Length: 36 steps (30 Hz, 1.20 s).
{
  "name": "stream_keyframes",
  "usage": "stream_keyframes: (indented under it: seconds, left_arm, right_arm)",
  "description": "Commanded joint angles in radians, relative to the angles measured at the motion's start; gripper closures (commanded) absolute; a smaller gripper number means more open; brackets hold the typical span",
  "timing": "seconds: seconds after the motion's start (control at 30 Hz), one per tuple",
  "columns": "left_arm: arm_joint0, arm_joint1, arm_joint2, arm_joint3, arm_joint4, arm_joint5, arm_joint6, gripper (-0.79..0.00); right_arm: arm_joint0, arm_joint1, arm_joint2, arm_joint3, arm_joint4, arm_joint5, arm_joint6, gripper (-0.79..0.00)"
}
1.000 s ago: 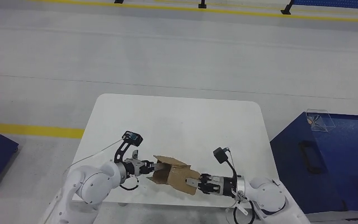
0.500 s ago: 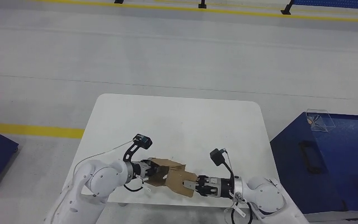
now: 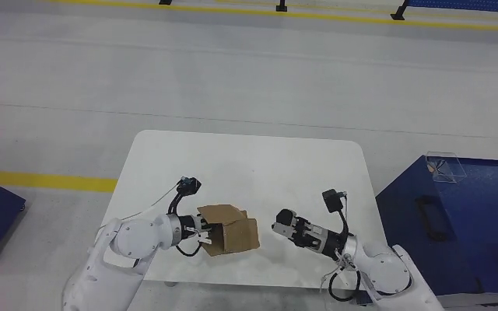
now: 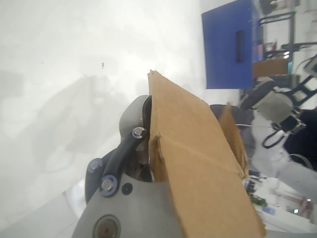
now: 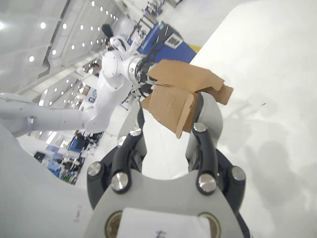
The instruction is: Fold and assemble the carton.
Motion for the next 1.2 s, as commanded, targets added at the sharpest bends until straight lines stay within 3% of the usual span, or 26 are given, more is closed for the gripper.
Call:
stream_keyframes:
  seconds: [0.0,0.17,0.3,0.4,0.5,0.63,0.7,0.9,1.17]
  left_arm:
    - [0.000,0.000,0.000,-0.001,0.007,-0.005,-0.004,0.000]
    - [0.007,-0.001,0.005,0.003,-0.017,0.001,-0.014,0.000]
    - [-0.032,-0.015,0.008,0.071,-0.316,0.149,-0.130,0.000]
    - [-0.089,-0.035,0.022,0.192,-0.627,0.304,-0.226,0.000]
    - [-0.171,-0.053,0.068,0.322,-0.769,0.399,-0.272,0.000]
    - [-0.240,-0.070,0.156,0.399,-0.760,0.420,-0.261,0.000]
    - [-0.265,-0.071,0.180,0.398,-0.699,0.381,-0.228,0.000]
    - [-0.264,-0.068,0.190,0.380,-0.632,0.340,-0.170,0.000]
    - [-0.260,-0.077,0.180,0.444,-0.855,0.476,-0.215,0.000]
  right_arm:
    - [-0.017,0.001,0.012,-0.011,0.075,-0.028,-0.002,-0.785]
    - [-0.017,0.001,0.012,-0.011,0.075,-0.028,-0.002,-0.785]
    - [-0.029,-0.005,0.026,-0.027,-0.066,-0.007,-0.153,-0.785]
    - [-0.042,-0.011,0.038,-0.037,-0.165,0.026,-0.280,-0.785]
    - [-0.059,-0.017,0.040,-0.035,-0.200,0.057,-0.382,-0.785]
    - [-0.053,-0.020,0.020,-0.010,-0.013,0.050,-0.313,-0.785]
    - [-0.038,-0.017,0.033,0.019,0.055,0.038,-0.256,-0.785]
    - [-0.028,-0.020,0.025,0.069,-0.028,0.032,-0.282,-0.785]
    - [-0.018,-0.029,-0.033,0.109,-0.332,0.074,-0.403,-0.785]
